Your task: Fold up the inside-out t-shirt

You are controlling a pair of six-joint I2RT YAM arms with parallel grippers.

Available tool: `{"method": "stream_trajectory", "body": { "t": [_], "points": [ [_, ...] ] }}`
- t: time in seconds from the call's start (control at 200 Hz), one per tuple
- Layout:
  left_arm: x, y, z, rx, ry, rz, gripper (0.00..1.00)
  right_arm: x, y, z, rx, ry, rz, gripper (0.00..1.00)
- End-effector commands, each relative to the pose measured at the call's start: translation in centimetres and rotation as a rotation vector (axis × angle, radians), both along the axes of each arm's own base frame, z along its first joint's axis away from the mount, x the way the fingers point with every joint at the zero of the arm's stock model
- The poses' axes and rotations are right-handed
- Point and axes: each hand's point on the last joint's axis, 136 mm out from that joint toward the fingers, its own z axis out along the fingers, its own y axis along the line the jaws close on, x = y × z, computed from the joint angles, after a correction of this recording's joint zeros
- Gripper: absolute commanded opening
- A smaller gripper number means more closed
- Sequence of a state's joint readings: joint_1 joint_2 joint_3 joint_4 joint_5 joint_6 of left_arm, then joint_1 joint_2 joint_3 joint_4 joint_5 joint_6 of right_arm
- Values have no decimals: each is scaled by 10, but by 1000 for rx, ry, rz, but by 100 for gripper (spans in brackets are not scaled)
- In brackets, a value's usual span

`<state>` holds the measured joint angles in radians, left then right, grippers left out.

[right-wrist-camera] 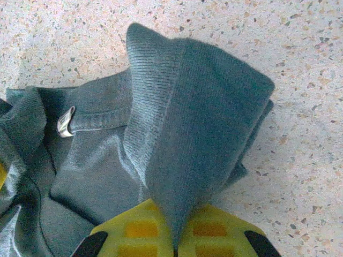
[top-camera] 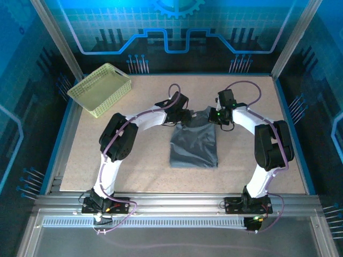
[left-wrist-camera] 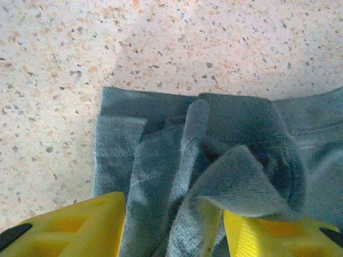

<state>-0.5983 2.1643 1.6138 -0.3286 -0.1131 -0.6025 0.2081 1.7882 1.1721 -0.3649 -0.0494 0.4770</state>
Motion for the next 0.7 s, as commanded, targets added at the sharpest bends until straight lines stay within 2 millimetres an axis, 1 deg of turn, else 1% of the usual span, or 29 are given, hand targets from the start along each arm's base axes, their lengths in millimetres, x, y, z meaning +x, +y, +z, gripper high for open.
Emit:
{"method": "stream_trajectory", "body": {
  "t": [0.0,0.145,0.305,0.445,0.525,0.585,0.695],
  "points": [
    [4,10,-17,61,38,35,56,1,-3,-3,-9,-6,2,0],
    [7,13,-22,82,40,51,60,0,-2,-4,-8,-4,6,0],
    [11,18,-28,117,42,71,62,-2,-2,-6,-9,2,9,0],
    [16,19,-34,123,52,79,61,-2,-2,-6,-9,0,9,0],
    [19,19,-41,127,67,78,57,-2,-2,-6,-8,-1,8,0],
    [20,18,-49,127,86,78,50,-2,-2,-5,-7,-3,7,0],
    [22,15,-55,111,90,78,39,-2,-1,-6,-6,-1,12,0]
  ]
}}
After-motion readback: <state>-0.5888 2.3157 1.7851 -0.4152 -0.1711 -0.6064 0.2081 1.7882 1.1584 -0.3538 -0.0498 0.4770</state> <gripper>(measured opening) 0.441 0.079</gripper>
